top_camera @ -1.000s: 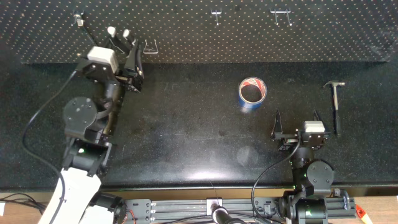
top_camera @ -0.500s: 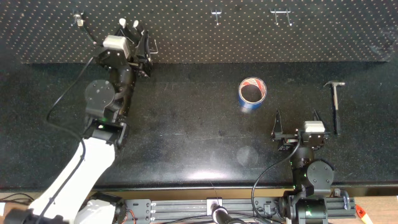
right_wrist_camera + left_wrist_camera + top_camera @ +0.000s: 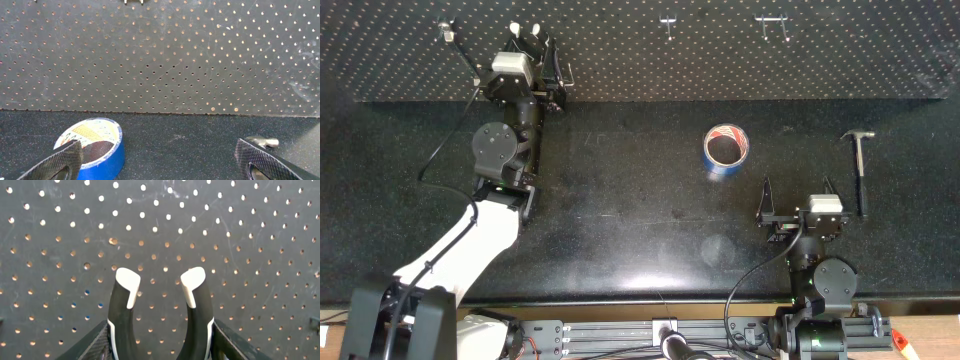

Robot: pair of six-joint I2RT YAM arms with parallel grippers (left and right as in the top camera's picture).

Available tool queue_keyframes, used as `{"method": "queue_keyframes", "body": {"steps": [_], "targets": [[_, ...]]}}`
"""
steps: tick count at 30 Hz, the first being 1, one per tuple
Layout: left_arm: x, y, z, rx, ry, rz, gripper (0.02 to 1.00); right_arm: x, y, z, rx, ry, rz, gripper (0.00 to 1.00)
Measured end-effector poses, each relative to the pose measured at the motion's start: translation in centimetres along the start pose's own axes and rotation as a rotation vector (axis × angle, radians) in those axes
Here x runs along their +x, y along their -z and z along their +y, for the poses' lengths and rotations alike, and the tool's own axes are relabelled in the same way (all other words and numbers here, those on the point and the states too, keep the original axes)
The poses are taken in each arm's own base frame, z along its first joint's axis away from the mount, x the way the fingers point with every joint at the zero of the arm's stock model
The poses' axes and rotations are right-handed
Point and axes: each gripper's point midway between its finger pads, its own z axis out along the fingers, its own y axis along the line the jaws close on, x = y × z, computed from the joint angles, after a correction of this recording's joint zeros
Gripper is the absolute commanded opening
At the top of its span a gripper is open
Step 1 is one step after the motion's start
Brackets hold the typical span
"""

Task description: Place Tools Onto Pegboard

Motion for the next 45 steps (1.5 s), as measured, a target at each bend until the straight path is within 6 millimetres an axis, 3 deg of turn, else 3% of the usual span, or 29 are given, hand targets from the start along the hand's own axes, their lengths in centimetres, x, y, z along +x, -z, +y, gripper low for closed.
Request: {"method": "queue_keyframes", "body": {"steps": [9, 15, 27, 34, 42, 45], "targets": [[-0.9, -0.1, 0.1, -0.007, 0.008, -0.056, 0.027, 0.0, 0.0, 0.0, 0.000, 0.000, 0.000, 0.982], [1.4, -0.7, 0.3, -0.014, 0.002, -0.017, 0.029, 0.0, 0.0, 0.0, 0.000, 0.000, 0.000, 0.978], [2.5, -1.0, 0.7, -0.036, 0.002, -0.018, 0.029, 0.0, 0.0, 0.0, 0.000, 0.000, 0.000, 0.980], [4.6, -1.9, 0.9, -0.050, -0.004, 0.022, 0.029, 0.0, 0.0, 0.0, 0.000, 0.000, 0.000, 0.980], [3.2, -3.6, 0.6, -0.048, 0.003, -0.020, 0.029, 0.0, 0.0, 0.0, 0.000, 0.000, 0.000, 0.980], [3.9, -3.7, 0.6, -0.050, -0.002, 0.012, 0.029, 0.0, 0.0, 0.0, 0.000, 0.000, 0.000, 0.980]]}}
